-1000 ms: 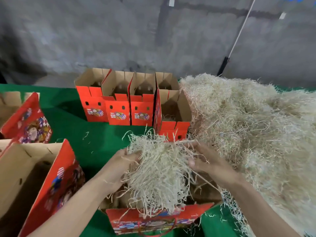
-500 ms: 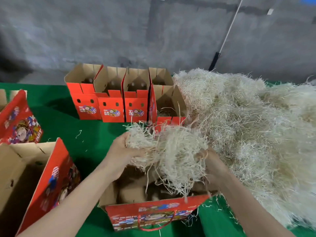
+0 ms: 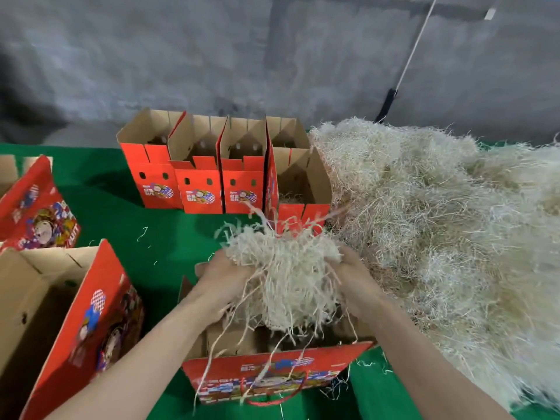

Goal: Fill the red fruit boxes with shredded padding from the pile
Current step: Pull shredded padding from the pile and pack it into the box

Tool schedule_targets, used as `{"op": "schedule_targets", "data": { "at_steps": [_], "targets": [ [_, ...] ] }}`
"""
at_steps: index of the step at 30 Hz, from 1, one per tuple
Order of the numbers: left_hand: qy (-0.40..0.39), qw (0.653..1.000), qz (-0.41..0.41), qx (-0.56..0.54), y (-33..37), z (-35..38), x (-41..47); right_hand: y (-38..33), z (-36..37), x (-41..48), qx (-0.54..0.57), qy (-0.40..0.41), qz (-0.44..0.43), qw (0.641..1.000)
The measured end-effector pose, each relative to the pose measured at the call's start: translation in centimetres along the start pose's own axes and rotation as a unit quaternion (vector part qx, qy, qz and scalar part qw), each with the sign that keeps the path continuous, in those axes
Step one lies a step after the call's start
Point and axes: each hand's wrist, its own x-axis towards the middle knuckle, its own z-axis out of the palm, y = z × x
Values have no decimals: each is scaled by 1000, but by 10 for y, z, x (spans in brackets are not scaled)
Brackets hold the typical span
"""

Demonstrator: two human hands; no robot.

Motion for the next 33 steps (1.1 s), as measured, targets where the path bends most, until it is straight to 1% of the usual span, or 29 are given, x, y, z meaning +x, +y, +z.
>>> {"op": "schedule_targets", "data": {
  "at_steps": [1, 2, 4, 6, 8, 11, 12, 13, 15, 16, 17, 19, 20, 22, 23, 24, 26, 30, 32, 33],
  "targets": [
    [22, 999, 28, -35, -3, -6, 3, 0, -6, 4, 48, 35, 7, 998],
    [41, 996, 33, -77, -5, -14, 2, 1, -14, 6, 80, 61, 14, 995],
    [73, 987, 12, -146, -12, -28, 1, 6, -25, 10, 75, 82, 36, 993],
    [38, 984, -7, -173, -19, -35, 2, 8, -29, 11, 80, 100, 52, 990],
    [-17, 988, -24, -153, -21, -35, -2, 13, -29, 14, 74, 100, 47, 991],
    [-117, 987, -44, -104, -17, -26, -8, 15, -18, 14, -3, 40, 37, 999],
    [-138, 985, -54, -85, -15, -20, -7, 14, -15, 13, -10, 14, 36, 999],
    [-136, 986, -60, -71, -15, -12, -6, 12, -12, 11, -1, -26, 39, 999],
    [-93, 994, -44, -34, -17, 0, -3, 12, -13, 10, 2, -119, 34, 992],
    [-71, 997, -21, -24, -19, 3, -1, 12, -13, 11, -4, -149, 33, 988],
    [-70, 997, -2, -25, -21, 6, 1, 13, -10, 13, -14, -162, 43, 986],
    [-118, 992, 6, -52, -22, 9, -2, 16, -3, 18, -49, -151, 61, 985],
    [-120, 991, -1, -65, -20, 7, -3, 21, -2, 22, -74, -139, 49, 986],
    [-55, 991, -20, -117, -17, -3, 0, 25, -8, 27, -119, -100, 19, 988],
    [-24, 990, -25, -136, -17, -10, 2, 25, -14, 29, -118, -75, 12, 990],
    [-8, 989, -24, -149, -17, -16, 4, 23, -22, 28, -110, -56, 6, 992],
    [-1, 988, -22, -154, -17, -27, 1, 23, -39, 31, -82, -28, 4, 996],
    [-52, 986, -37, -156, -23, -37, 2, 25, -48, 34, 45, 19, 33, 998],
    [-85, 988, -53, -121, -24, -35, 5, 24, -38, 30, 92, 11, 68, 993],
    [-107, 987, -62, -99, -25, -31, 7, 20, -30, 27, 112, -23, 83, 990]
  ]
}}
